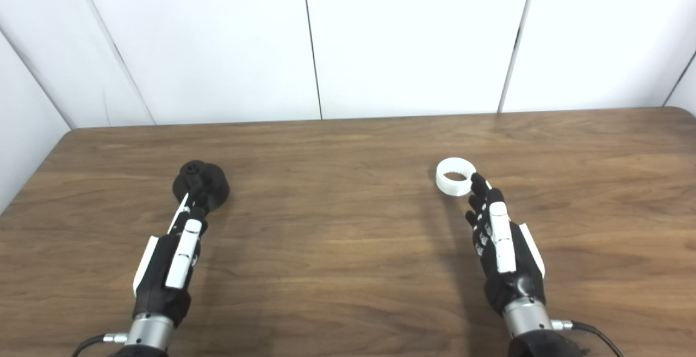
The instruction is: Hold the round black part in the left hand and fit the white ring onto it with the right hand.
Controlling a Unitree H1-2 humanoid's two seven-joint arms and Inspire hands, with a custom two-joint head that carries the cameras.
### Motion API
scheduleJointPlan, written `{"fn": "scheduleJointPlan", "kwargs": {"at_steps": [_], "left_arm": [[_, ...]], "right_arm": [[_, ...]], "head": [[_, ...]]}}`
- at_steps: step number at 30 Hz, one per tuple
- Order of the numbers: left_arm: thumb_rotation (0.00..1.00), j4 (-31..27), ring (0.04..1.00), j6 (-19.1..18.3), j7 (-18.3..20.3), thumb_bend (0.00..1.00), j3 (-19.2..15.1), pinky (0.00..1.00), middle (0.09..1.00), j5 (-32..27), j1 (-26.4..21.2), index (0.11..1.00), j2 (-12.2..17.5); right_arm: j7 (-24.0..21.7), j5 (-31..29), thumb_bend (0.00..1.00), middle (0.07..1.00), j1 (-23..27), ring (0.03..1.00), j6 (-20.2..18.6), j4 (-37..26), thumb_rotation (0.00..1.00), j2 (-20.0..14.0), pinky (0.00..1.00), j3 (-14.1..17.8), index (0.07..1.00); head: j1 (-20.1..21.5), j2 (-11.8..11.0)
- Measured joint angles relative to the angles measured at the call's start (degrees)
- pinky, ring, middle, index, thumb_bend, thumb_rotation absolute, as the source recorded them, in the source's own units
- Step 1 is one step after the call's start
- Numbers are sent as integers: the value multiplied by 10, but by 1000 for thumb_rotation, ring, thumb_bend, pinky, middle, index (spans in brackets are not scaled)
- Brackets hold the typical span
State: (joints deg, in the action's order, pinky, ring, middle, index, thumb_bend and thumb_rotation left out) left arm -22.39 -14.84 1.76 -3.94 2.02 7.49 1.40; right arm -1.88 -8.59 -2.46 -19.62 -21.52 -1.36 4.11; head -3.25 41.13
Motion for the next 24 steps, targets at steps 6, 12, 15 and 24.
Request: {"fn": "scheduleJointPlan", "kwargs": {"at_steps": [6,12,15,24], "left_arm": [[661,-26,1000,-25,-2,595,1,1000,1000,38,0,1000,4],[490,-78,994,-69,1,746,0,951,1000,126,-1,984,32],[389,-84,1000,-93,10,829,-5,920,1000,156,-7,980,63],[212,-90,996,-117,57,915,15,884,987,290,-51,949,192]], "right_arm": [[-6,-2,529,999,0,1000,0,0,1000,0,1000,0,960],[-12,-5,537,1000,0,1000,1,1,1000,0,1000,0,961],[-16,-7,534,1000,-2,1000,2,4,1000,0,1000,0,960],[-19,-6,541,990,-2,1000,2,14,1000,-1,1000,-1,957]], "head": [[-5,0],[-8,3],[-12,1],[-18,-5]]}}
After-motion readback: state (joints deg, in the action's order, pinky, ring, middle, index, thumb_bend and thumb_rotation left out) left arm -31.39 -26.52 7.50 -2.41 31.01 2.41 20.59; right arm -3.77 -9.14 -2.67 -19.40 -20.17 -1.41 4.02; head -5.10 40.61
